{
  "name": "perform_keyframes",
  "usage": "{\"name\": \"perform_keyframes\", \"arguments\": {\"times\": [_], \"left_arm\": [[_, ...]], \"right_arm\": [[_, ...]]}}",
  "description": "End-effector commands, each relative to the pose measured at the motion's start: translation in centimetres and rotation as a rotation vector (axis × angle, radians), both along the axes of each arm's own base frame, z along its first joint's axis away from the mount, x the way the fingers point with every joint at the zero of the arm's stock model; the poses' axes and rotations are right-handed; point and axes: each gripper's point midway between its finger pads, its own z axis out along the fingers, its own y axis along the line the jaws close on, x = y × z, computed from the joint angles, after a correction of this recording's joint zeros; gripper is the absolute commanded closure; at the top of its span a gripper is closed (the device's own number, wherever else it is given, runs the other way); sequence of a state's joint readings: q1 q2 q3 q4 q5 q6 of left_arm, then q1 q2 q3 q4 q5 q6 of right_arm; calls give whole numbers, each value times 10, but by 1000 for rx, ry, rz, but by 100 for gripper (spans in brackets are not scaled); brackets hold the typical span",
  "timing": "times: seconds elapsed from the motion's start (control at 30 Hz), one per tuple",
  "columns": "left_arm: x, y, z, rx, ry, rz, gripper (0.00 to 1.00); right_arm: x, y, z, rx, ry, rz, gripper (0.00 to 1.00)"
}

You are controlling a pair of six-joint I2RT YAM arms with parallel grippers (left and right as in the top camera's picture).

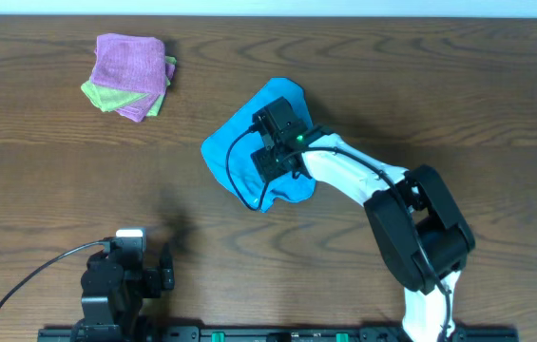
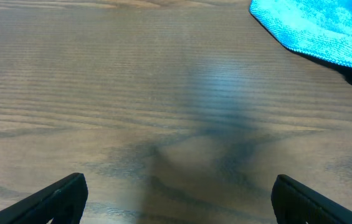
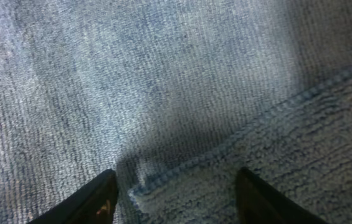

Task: Fold the cloth

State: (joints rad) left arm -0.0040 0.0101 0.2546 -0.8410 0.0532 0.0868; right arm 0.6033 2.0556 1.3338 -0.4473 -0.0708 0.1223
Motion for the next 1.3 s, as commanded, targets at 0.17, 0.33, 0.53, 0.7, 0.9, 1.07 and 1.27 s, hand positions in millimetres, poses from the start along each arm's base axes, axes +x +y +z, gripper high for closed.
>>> {"name": "perform_keyframes", "arguments": {"times": [0.17,0.33,0.53,0.7,0.9,1.07,1.27], "left_arm": [[-7,-5,-12,-9,48,-31,5],[-7,-5,-12,-9,48,-32,5],[-7,-5,-12,-9,48,-31,5],[-6,-6,-10,-11,40,-34,4],[1,-29,2,-96,-17,-141,5],[5,-50,16,-165,-73,-240,5],[-4,-89,34,-307,-118,-449,5]], "right_arm": [[4,-4,-3,-12,-10,-22,53],[5,-4,-3,-16,-18,-26,70],[14,-16,0,-75,-67,-59,99],[18,-22,21,-94,-109,-78,99],[21,-51,72,-154,-201,-164,99],[20,-82,99,-201,-225,-225,99],[11,-133,94,-291,-141,-327,99]]}}
